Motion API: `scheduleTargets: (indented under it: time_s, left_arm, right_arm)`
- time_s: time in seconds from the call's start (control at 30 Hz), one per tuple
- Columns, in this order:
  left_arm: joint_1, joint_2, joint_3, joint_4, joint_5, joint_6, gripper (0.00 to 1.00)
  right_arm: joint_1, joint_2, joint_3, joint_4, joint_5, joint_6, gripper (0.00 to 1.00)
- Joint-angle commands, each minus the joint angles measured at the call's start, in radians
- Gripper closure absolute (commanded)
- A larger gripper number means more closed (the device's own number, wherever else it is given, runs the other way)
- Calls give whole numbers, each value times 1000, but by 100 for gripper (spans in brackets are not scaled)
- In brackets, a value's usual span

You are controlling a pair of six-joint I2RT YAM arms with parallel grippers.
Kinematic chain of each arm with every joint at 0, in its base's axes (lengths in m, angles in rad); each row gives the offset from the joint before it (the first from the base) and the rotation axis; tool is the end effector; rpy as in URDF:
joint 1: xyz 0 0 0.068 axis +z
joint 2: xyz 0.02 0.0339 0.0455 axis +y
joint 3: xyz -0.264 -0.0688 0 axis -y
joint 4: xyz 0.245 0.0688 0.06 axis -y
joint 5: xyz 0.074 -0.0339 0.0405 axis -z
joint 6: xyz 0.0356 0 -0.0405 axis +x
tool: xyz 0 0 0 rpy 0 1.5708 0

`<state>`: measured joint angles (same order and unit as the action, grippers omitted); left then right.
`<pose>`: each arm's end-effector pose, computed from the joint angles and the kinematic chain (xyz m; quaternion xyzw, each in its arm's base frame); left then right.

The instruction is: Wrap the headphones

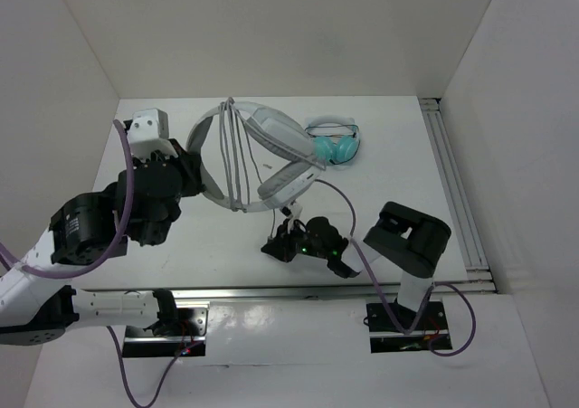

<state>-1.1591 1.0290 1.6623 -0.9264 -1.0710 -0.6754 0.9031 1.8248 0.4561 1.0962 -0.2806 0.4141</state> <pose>0.0819 -0.1094 0.5067 -0.1301 0.7432 -0.1581 0.6370 0.1771 0.2405 0.1119 -0.2730 0.7448 0.4544 0.4052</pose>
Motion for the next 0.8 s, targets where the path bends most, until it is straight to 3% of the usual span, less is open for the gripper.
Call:
scheduleTargets:
  time_s: [0.0,0.07,0.1,0.17,0.4,0.67,0.77]
  left_arm:
    - [62,5,30,15,-129,-183,100]
    - [139,54,57,-61,-101,-260,100]
    - [230,71,57,-61,-43,-260,100]
    - [312,101,57,-49,3,-260,100]
    - [620,183,-53,164,193,-93,100]
    - [677,243,-257,180,129,-36,100]
    - [612,264,-288,127,69,-50,100]
  right_arm:
    - [95,-85,-57,-12,162,-20,100]
    - [173,-123,-77,-24,237,-20,100]
    - [201,-137,-88,-45,263,-30,100]
    - [290,-186,-88,-108,349,-31,100]
    - [571,-387,-5,-412,656,-101,100]
    - [781,-630,220,-791,917,-225,100]
    - [816,-659,328,-932,991,-291,100]
